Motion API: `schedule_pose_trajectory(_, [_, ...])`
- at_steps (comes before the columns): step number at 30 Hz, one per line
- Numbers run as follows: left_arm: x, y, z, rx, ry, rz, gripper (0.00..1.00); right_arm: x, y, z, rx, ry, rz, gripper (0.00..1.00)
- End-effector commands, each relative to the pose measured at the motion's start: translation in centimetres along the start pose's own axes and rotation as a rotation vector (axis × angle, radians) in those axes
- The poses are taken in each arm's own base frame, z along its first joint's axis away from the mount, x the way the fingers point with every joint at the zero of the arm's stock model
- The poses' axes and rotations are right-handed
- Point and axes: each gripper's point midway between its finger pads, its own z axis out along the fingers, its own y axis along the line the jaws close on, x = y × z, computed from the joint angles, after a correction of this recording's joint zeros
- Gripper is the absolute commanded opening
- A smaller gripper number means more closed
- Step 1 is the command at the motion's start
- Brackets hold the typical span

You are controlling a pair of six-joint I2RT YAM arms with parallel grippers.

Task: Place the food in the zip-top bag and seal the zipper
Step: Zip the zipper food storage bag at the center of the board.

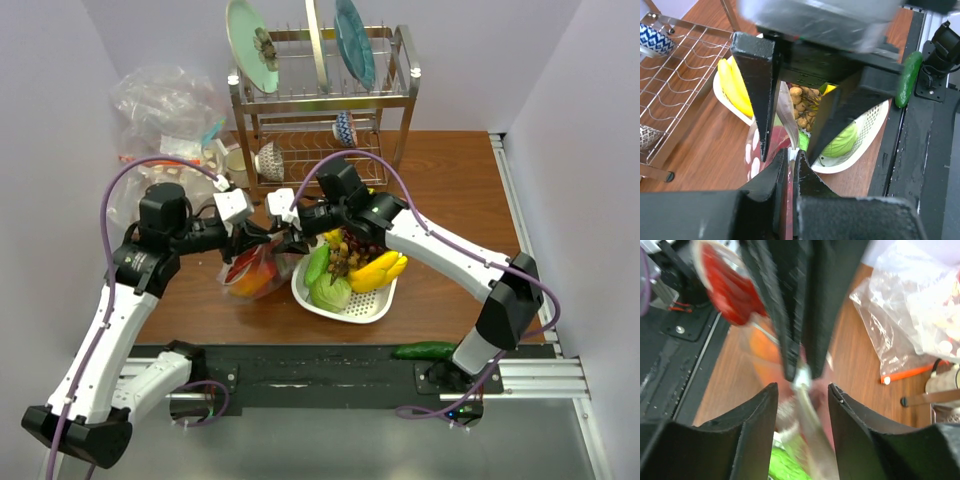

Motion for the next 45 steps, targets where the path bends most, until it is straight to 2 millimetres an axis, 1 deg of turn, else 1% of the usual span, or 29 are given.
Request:
schedule_pose_trajectory(1, [-4.4, -0.7, -1.4, 0.003, -0.115, 0.136, 0.0, -1.8, -0.8, -0.8, 0.024, -0.016, -0.048, 0.38])
schedule_pose_trajectory(3, [-4.3, -0.5, -1.5, -0.011, -0.109, 0.135, 0.0, -2.1, -0.8, -0.9, 0.027, -0.022, -0.052, 0.34])
schedule_pose_trajectory(4, [-4.3, -0.4, -1.6, -0.024, -0.107, 0.136, 0.0, -2.1, -0.9, -1.0, 0.033, -0.018, -0.05, 0.24])
schedule_pose_trajectory(7, [-4.3, -0.2, -1.7, -0.041, -0.107, 0.134, 0.0, -2.3, -1.1, -1.3, 0.049, -0.015, -0.045, 0.0])
schedule_pose_trajectory(9, [-4.3, 0.4, -1.8, -0.081, -0.101, 0.129, 0.01, -2.5, -1.3, -1.3, 0.06, -0.02, -0.041, 0.0])
schedule_pose_trajectory(11, [-4.6, 0.9, -2.1, -0.118, -0.107, 0.117, 0.21, -3.2, -1.5, -1.3, 0.072, -0.043, -0.01, 0.0])
schedule_pose_trajectory(12, [-4.9, 1.1, -2.2, -0.135, -0.114, 0.115, 0.42, -3.4, -1.4, -1.2, 0.068, -0.052, 0.033, 0.0])
schedule_pose_trajectory(13, [-5.3, 1.3, -2.5, -0.159, -0.125, 0.105, 0.49, -3.4, -1.4, -1.1, 0.065, -0.056, 0.048, 0.0])
schedule_pose_trajectory(14, [-6.2, 1.4, -3.0, -0.186, -0.15, 0.118, 0.53, -3.7, -1.4, -1.0, 0.061, -0.062, 0.055, 0.0])
schedule_pose_trajectory(15, [-7.3, 1.5, -3.6, -0.216, -0.179, 0.131, 0.6, -3.3, -1.4, -0.6, 0.059, -0.054, 0.086, 0.0])
schedule_pose_trajectory(16, [-8.1, 1.9, -4.3, -0.262, -0.198, 0.126, 0.63, -3.2, -1.6, -0.5, 0.063, -0.052, 0.097, 0.0])
schedule_pose_trajectory(18, [-10.6, 1.9, -6.1, -0.332, -0.263, 0.157, 0.71, -2.3, -2.1, 0.1, 0.082, -0.034, 0.137, 0.0])
schedule_pose_trajectory(19, [-11.2, 2.3, -6.8, -0.378, -0.276, 0.136, 0.73, -2.1, -2.2, 0.3, 0.089, -0.028, 0.152, 0.0])
schedule_pose_trajectory(21, [-12.3, 2.3, -7.7, -0.41, -0.292, 0.118, 0.78, -1.8, -2.9, 0.5, 0.116, -0.02, 0.194, 0.0])
schedule_pose_trajectory(22, [-11.4, 2.0, -7.6, -0.398, -0.252, 0.084, 0.78, -1.5, -3.0, 0.9, 0.115, -0.015, 0.211, 0.0])
schedule_pose_trajectory(23, [-10.8, 2.3, -7.2, -0.389, -0.213, 0.055, 0.78, -1.6, -3.2, 0.9, 0.12, -0.019, 0.217, 0.0])
schedule_pose_trajectory(24, [-10.9, 2.2, -7.4, -0.386, -0.196, 0.047, 0.78, -1.6, -3.2, 1.1, 0.118, -0.019, 0.23, 0.0])
schedule_pose_trajectory(25, [-9.2, 2.3, -7.3, -0.399, -0.128, 0.007, 0.78, -1.4, -3.4, 1.2, 0.125, -0.017, 0.237, 0.0])
schedule_pose_trajectory(27, [-8.0, 3.1, -7.7, -0.451, -0.071, -0.028, 0.78, -1.4, -3.6, 1.3, 0.139, -0.018, 0.252, 0.0])
schedule_pose_trajectory(28, [-6.8, 4.1, -8.4, -0.531, -0.028, -0.061, 0.77, -1.3, -3.8, 1.2, 0.147, -0.015, 0.256, 0.0])
schedule_pose_trajectory(31, [-5.4, 5.2, -9.4, -0.635, 0.002, -0.108, 0.66, -1.2, -3.9, 1.2, 0.16, -0.018, 0.258, 0.0])
schedule_pose_trajectory(32, [-5.2, 5.1, -9.5, -0.638, -0.003, -0.115, 0.57, -1.3, -3.9, 1.1, 0.164, -0.022, 0.256, 0.0])
schedule_pose_trajectory(34, [-4.0, 5.2, -9.1, -0.646, 0.015, -0.167, 0.48, -1.1, -3.9, 1.0, 0.17, -0.022, 0.257, 0.0])
schedule_pose_trajectory(35, [-3.6, 5.4, -9.0, -0.656, 0.022, -0.184, 0.39, -1.1, -3.9, 1.0, 0.17, -0.022, 0.256, 0.0])
schedule_pose_trajectory(38, [-2.2, 6.3, -9.2, -0.715, 0.067, -0.247, 0.26, -1.0, -3.9, 1.0, 0.177, -0.017, 0.257, 0.0])
schedule_pose_trajectory(40, [-1.6, 6.2, -8.9, -0.717, 0.082, -0.308, 0.27, -0.8, -3.8, 1.0, 0.175, -0.013, 0.26, 0.0])
schedule_pose_trajectory(41, [-1.4, 6.2, -8.8, -0.716, 0.092, -0.324, 0.36, -0.9, -3.8, 1.0, 0.175, -0.014, 0.259, 0.0])
schedule_pose_trajectory(42, [-1.3, 6.3, -8.9, -0.724, 0.1, -0.343, 0.4, -0.9, -3.8, 0.9, 0.178, -0.016, 0.256, 0.0])
schedule_pose_trajectory(45, [0.0, 6.9, -9.0, -0.772, 0.152, -0.405, 0.41, -0.8, -3.7, 0.9, 0.178, -0.015, 0.255, 0.0])
